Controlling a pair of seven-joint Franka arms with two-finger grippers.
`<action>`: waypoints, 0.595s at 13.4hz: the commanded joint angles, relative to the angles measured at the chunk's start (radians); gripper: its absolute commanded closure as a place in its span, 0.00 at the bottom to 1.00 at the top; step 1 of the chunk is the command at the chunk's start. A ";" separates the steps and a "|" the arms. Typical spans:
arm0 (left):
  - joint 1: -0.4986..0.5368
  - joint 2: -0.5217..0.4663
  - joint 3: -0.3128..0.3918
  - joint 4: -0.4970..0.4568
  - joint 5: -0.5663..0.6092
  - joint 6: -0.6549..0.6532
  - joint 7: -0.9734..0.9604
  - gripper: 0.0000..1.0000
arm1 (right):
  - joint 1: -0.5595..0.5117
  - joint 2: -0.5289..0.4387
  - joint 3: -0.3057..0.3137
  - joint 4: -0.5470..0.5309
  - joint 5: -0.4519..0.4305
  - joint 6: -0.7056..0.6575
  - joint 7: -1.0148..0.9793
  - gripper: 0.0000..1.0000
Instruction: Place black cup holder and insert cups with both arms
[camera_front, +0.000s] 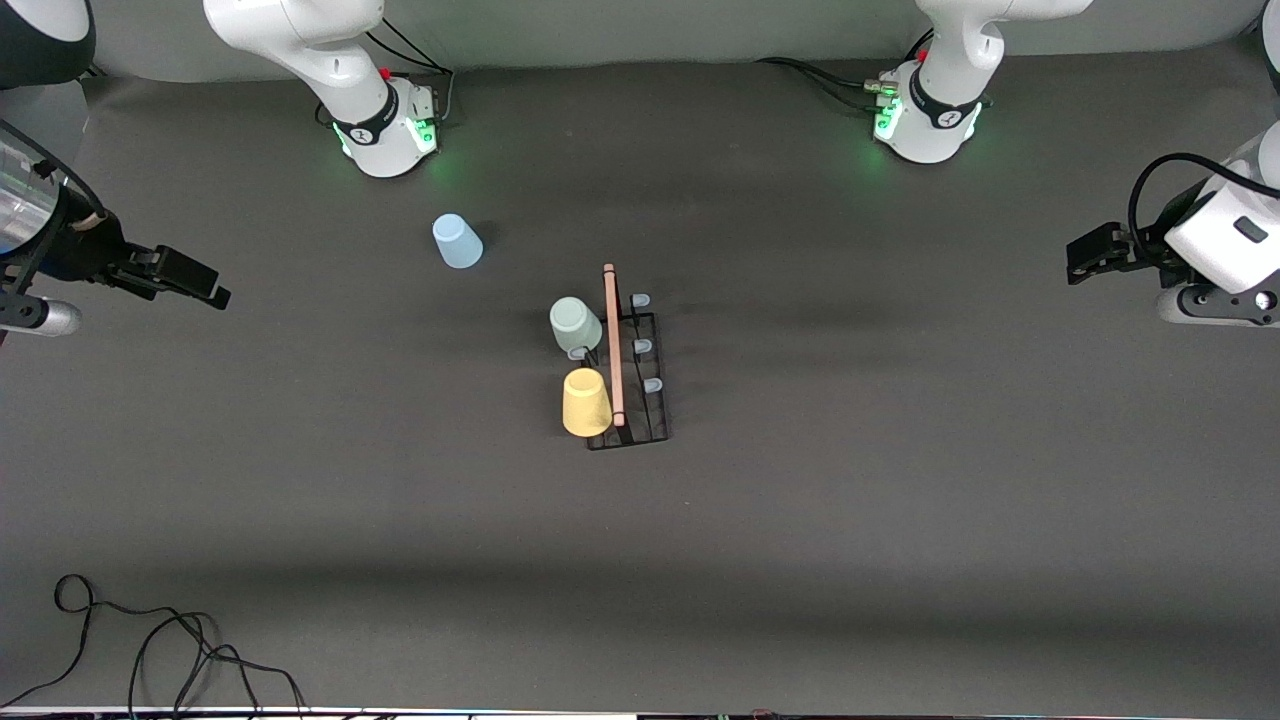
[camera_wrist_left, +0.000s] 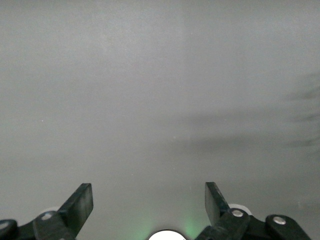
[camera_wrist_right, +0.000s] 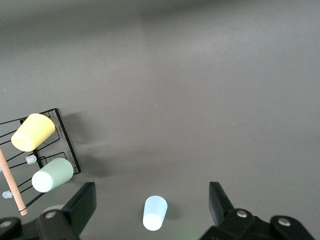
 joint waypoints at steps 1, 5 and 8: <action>-0.012 -0.005 0.006 0.006 0.014 -0.013 0.005 0.00 | -0.244 -0.019 0.253 -0.017 -0.016 -0.018 -0.001 0.00; -0.011 -0.003 0.006 0.006 0.014 -0.013 0.004 0.00 | -0.230 -0.019 0.252 -0.013 -0.028 -0.020 -0.049 0.00; -0.009 -0.005 0.006 0.008 0.008 -0.007 0.004 0.00 | -0.217 -0.027 0.254 -0.006 -0.031 -0.044 -0.056 0.00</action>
